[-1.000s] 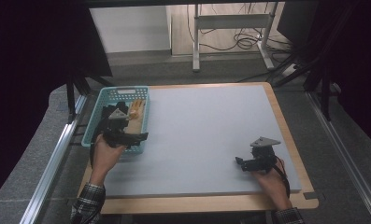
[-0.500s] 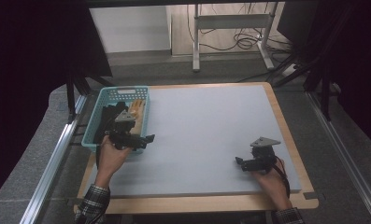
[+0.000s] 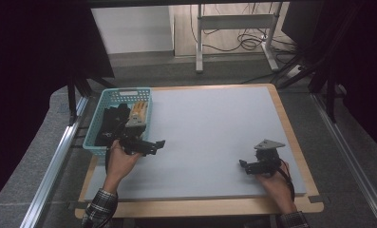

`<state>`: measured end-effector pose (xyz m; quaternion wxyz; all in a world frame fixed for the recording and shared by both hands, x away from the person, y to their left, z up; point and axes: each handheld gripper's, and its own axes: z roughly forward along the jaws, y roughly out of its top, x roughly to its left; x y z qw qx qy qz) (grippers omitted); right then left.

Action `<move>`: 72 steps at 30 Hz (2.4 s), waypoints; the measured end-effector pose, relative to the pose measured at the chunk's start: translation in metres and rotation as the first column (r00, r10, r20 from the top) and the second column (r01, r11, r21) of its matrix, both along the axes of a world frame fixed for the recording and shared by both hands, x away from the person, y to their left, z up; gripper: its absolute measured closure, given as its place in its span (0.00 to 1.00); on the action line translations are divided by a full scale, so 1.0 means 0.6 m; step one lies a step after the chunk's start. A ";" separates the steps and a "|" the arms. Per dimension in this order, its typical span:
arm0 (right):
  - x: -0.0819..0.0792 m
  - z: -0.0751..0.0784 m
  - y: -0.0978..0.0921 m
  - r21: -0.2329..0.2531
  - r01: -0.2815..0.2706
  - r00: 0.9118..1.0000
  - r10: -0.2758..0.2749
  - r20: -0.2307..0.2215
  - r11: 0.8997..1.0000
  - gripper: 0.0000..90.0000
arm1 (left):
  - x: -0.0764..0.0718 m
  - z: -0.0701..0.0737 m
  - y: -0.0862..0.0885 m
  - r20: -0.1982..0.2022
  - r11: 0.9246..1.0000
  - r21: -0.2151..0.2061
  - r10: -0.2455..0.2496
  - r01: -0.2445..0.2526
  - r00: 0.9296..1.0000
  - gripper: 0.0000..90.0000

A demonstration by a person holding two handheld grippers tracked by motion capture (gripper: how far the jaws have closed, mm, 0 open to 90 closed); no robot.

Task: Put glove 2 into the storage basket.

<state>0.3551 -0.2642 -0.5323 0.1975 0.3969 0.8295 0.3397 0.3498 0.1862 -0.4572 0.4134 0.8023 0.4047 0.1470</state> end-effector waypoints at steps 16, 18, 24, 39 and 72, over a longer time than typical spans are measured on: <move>0.000 0.000 0.000 0.000 0.001 1.000 -0.001 0.000 1.000 0.08 | -0.006 -0.011 -0.034 -0.002 0.999 -0.006 -0.051 0.051 0.999 0.00; 0.000 0.000 0.000 0.000 0.000 1.000 0.000 0.000 1.000 0.08 | -0.007 -0.011 -0.039 0.000 0.998 -0.008 -0.055 0.055 0.998 0.00; 0.000 0.000 0.000 0.000 0.000 1.000 0.000 0.000 1.000 0.08 | -0.009 -0.014 -0.052 0.006 0.997 -0.018 -0.080 0.080 0.997 0.00; 0.000 0.000 0.000 0.000 0.000 1.000 0.000 0.000 1.000 0.08 | -0.019 -0.025 -0.085 0.015 0.990 -0.044 -0.137 0.137 0.990 0.00; 0.000 0.000 0.000 0.000 0.000 1.000 0.000 0.001 1.000 0.08 | -0.051 -0.059 -0.129 0.032 0.979 -0.056 -0.194 0.196 0.980 0.00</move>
